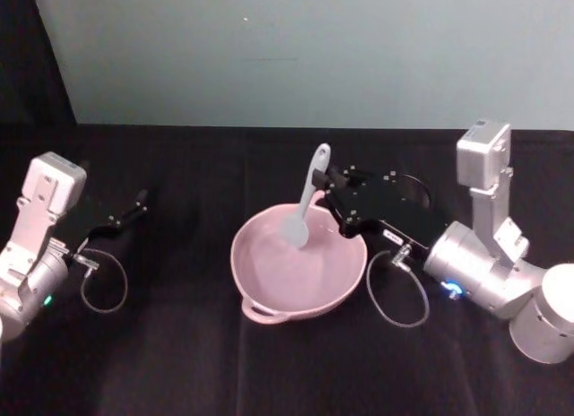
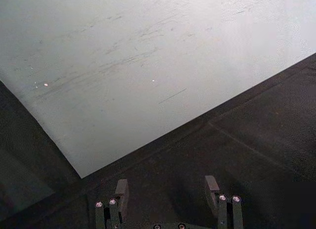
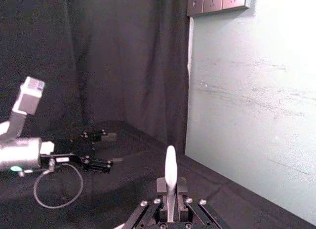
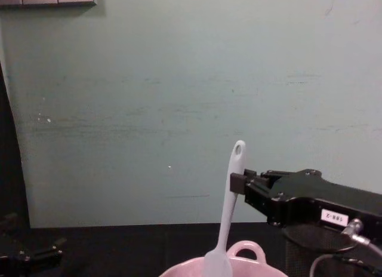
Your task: Use the one hand to pick up the spoon and stir the clear water in the bowl.
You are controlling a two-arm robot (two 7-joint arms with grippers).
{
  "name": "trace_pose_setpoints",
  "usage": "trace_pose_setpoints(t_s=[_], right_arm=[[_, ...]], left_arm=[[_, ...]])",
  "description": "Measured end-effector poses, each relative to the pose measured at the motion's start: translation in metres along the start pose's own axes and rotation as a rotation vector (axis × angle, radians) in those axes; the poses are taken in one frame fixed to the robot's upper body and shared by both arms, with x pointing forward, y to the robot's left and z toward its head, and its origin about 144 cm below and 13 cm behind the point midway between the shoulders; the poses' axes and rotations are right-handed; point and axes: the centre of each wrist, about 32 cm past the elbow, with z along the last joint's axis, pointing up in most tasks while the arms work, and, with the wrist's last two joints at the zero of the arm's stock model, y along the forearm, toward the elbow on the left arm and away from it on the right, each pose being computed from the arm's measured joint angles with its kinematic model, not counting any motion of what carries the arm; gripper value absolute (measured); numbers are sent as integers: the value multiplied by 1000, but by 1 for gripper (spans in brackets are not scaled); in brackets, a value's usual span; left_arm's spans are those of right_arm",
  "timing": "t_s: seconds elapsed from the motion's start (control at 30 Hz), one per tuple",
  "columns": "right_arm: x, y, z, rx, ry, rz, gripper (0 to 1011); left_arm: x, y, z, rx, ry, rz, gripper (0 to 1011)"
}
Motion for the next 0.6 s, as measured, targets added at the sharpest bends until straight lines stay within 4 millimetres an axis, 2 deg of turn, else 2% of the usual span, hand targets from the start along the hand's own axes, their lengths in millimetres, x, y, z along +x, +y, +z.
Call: trace_pose_setpoints(t_s=[0.23, 0.6], right_arm=[[2, 0, -6, -13, -47, -24, 123], [-6, -20, 0, -33, -1, 32, 123]], left_arm=[[0, 0, 0, 0, 0, 0, 1011], [0, 0, 0, 0, 0, 0, 1011]])
